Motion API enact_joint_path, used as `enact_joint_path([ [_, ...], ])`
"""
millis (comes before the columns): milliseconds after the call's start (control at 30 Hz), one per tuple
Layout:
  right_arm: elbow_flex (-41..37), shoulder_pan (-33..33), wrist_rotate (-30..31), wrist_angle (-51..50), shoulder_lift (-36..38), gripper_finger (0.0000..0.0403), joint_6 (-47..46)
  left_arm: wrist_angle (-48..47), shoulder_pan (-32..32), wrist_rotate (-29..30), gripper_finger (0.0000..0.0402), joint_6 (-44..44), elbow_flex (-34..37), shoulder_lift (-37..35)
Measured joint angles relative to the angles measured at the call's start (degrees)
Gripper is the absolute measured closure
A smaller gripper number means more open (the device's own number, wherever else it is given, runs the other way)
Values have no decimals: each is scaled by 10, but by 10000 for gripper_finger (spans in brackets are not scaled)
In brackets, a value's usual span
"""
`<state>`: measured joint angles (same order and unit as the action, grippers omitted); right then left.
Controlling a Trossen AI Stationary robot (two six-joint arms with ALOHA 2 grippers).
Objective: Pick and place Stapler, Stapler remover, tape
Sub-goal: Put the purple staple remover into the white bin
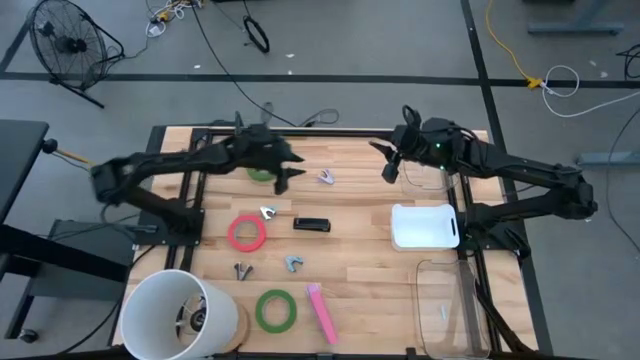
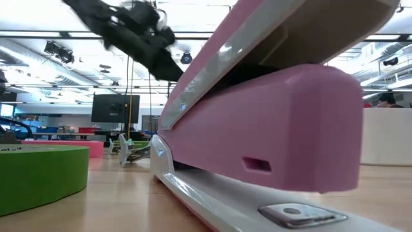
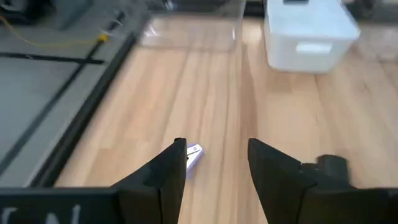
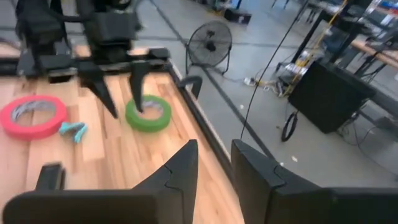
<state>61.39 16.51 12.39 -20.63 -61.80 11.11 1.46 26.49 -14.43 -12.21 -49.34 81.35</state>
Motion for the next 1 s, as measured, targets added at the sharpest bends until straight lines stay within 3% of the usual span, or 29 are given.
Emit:
enact_joint_path([
  [233, 0, -2, -29, -30, 0, 305, -7, -7, 0, 2, 225, -14, -91, 144],
  [433, 0, -2, -41, -31, 0, 305, -4, -70, -1, 29, 225, -29, -142, 214],
  [833, 0, -2, -60, -28, 1, 305, 16, -75, -17, 82, 223, -90, -158, 248],
  [1000, 0, -2, -62, -27, 1, 305, 16, -72, -20, 96, 197, -80, -158, 252],
])
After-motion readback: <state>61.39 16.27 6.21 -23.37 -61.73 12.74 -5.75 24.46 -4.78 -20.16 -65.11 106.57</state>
